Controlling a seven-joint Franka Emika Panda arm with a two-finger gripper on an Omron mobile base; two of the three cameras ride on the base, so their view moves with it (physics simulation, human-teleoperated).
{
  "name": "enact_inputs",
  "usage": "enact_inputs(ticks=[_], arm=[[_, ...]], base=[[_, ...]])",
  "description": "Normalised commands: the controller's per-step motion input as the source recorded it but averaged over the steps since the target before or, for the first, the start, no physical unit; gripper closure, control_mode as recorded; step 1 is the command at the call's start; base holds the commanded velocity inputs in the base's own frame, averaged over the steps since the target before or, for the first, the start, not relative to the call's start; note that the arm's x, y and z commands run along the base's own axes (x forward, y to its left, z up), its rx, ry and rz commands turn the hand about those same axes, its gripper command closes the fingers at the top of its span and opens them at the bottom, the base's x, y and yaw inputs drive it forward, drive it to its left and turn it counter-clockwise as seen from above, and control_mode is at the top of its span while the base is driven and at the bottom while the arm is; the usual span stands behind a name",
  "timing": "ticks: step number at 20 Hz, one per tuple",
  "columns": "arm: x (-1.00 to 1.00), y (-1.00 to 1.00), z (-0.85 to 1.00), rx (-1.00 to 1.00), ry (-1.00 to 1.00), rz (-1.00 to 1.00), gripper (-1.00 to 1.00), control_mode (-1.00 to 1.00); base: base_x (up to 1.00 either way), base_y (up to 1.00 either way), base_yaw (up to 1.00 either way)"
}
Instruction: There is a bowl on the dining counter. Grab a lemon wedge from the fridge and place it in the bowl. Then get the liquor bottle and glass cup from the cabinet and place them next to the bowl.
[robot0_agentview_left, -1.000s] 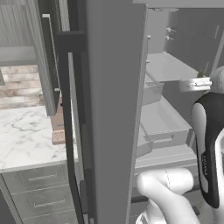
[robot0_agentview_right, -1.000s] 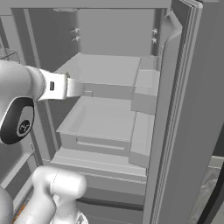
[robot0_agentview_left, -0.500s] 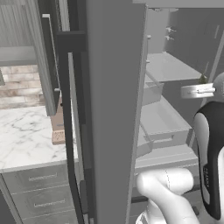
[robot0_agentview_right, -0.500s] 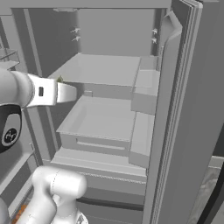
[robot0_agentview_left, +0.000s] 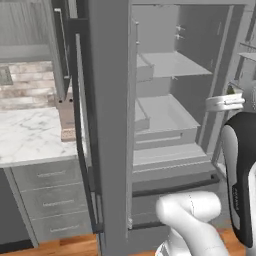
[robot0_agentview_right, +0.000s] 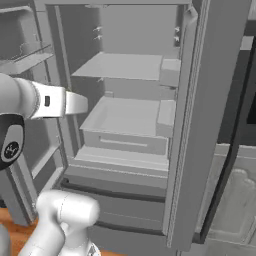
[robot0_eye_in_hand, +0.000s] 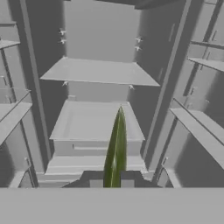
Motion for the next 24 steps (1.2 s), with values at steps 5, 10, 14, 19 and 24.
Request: enact_inputs(ticks=[5, 10, 14, 19, 24], arm=[[0.0, 0.0, 0.0, 0.0, 0.0, 0.0, 1.0, 1.0], [0.0, 0.0, 0.0, 0.0, 0.0, 0.0, 1.0, 1.0], [0.0, 0.0, 0.0, 0.0, 0.0, 0.0, 1.0, 1.0], [0.0, 0.0, 0.0, 0.0, 0.0, 0.0, 1.0, 1.0], [0.0, 0.0, 0.0, 0.0, 0.0, 0.0, 1.0, 1.0]], base=[[-0.99, 0.0, -0.02], [-0.73, -0.01, -0.52], [-0.39, -0.04, -0.61], [-0.36, -0.17, -0.59], [-0.33, -0.34, -0.58]])
